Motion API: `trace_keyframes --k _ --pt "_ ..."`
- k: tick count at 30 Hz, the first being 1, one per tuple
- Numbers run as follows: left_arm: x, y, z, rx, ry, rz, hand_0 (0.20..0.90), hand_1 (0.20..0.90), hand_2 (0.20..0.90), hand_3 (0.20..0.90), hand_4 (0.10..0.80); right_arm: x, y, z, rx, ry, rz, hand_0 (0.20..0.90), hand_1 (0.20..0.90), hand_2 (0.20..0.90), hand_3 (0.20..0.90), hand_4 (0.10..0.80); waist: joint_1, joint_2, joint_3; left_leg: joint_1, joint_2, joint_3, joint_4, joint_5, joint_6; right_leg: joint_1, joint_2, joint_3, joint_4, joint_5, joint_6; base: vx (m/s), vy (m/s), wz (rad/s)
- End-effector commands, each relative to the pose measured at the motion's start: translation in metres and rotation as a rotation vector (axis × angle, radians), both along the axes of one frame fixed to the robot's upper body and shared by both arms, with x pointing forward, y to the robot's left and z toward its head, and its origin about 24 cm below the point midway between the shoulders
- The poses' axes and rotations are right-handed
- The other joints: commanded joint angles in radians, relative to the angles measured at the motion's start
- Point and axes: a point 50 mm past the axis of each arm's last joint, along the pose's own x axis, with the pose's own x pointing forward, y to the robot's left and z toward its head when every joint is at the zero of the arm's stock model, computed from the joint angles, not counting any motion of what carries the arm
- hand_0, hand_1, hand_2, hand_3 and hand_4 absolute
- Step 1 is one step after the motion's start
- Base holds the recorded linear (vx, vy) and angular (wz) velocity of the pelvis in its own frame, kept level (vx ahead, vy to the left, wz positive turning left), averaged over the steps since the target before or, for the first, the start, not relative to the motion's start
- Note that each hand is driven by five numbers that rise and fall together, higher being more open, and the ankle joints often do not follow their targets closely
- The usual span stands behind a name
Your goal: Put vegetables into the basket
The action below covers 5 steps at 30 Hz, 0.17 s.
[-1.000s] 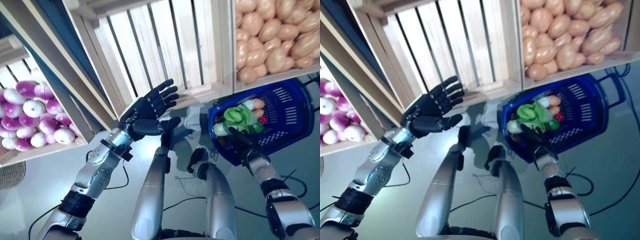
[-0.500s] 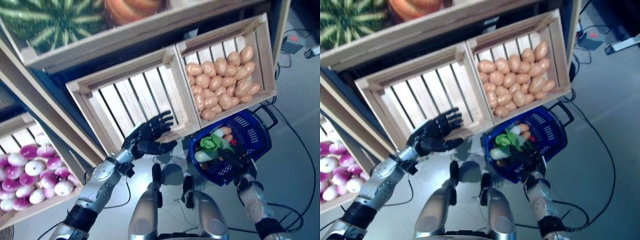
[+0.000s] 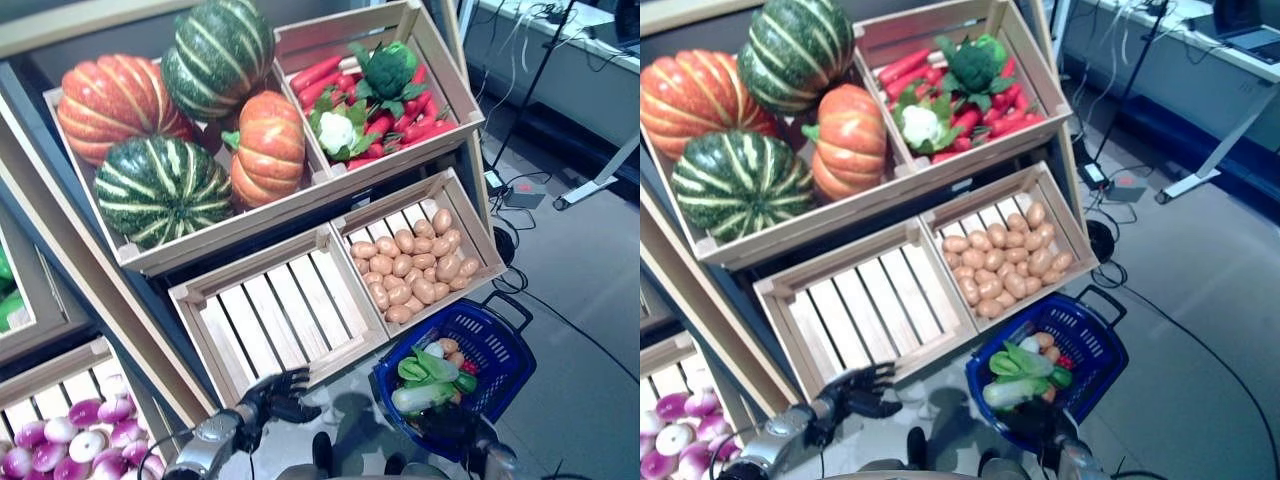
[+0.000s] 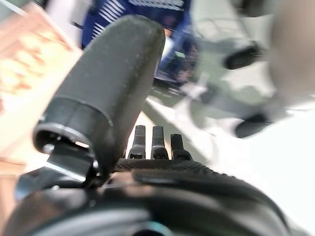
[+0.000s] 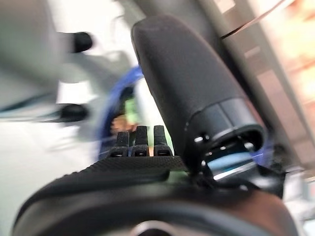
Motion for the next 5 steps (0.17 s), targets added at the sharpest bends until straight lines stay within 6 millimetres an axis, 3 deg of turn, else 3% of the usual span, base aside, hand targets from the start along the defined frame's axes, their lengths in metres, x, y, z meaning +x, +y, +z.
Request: trace_keyframes --k 1,5 --pt "0.007 0.001 -0.004 0.048 -0.002 0.017 0.900 0.900 0.900 0.900 0.800 -0.009 0.000 -0.004 0.027 0.046 0.031 0.900 0.900 0.900 0.900 0.800 -0.005 -0.036 -0.009 0.026 0.020 0.027 0.059 -0.097 -0.047 0.021 -0.040 -0.010 -0.130 0.165 0.026 0.116 0.033 -0.09" --pt "-0.019 0.000 -0.021 0.065 0.117 0.090 0.900 0.900 0.900 0.900 0.800 -0.012 0.005 -0.007 0.046 0.057 0.058 0.900 0.900 0.900 0.900 0.800 -0.008 -0.034 -0.022 0.054 0.022 0.026 0.049 -0.108 -0.042 0.040 -0.039 -0.005 -0.133 0.155 0.027 0.104 0.032 -0.13"
